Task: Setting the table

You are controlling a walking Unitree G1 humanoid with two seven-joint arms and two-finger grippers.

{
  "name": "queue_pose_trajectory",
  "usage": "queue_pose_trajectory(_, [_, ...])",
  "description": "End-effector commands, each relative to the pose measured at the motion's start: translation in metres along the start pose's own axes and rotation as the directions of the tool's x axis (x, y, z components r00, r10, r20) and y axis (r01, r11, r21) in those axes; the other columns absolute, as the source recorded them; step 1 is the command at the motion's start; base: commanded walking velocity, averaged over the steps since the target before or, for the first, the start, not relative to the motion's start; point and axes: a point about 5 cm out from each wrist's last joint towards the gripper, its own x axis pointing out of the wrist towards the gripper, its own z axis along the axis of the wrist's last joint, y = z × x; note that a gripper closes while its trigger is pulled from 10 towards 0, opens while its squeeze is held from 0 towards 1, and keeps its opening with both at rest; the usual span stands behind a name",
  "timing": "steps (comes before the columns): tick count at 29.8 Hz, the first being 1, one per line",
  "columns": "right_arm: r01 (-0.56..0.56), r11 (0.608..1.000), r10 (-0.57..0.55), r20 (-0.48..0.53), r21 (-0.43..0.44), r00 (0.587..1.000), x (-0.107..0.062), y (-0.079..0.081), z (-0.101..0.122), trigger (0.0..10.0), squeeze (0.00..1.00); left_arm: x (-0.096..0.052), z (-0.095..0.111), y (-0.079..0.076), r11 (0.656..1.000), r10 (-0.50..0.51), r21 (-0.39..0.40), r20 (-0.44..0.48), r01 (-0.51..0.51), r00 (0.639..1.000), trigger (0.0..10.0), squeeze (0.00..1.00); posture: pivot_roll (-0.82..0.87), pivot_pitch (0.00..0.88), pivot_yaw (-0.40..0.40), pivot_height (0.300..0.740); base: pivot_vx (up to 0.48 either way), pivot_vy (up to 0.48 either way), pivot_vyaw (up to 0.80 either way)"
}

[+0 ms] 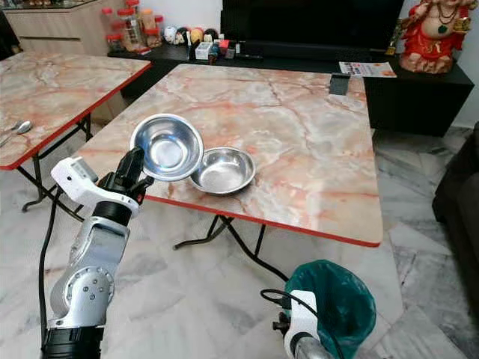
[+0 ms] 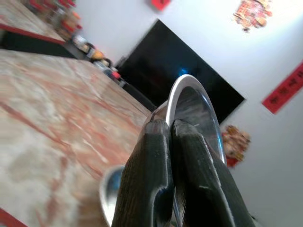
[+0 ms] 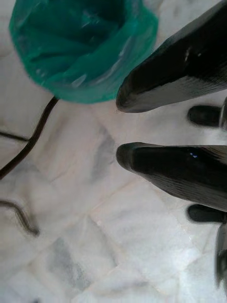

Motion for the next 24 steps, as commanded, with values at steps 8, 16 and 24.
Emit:
queue_pose_trajectory(8, [0.001,1.0,-0.001,-0.026,0.007,1.0,-0.0011,-0.0004,-0.006,10.0,0.0,0.0022,-0.0013,-0.004,1.0,-0.022,0.018,-0.013,0.022,1.0,10.0,0.0,0.1,0.008,0.034,0.74,0.325,0.0,0.0])
queue_pose_trajectory(16, [0.004,1.0,-0.004,-0.029,0.005,1.0,-0.0014,-0.0019,-0.0065,10.0,0.0,0.0026,-0.0016,-0.0048,0.999,-0.028,0.018,-0.014,0.028,1.0,10.0,0.0,0.1,0.009,0.031,0.74,0.325,0.0,0.0])
queue_pose_trajectory(24, [0.005,1.0,-0.005,-0.024,0.007,1.0,-0.0012,-0.0013,-0.0059,10.0,0.0,0.0025,-0.0044,-0.0057,0.999,-0.043,0.017,-0.037,0.044,0.998,10.0,0.0,0.1,0.007,0.032,0.74,0.329,0.0,0.0])
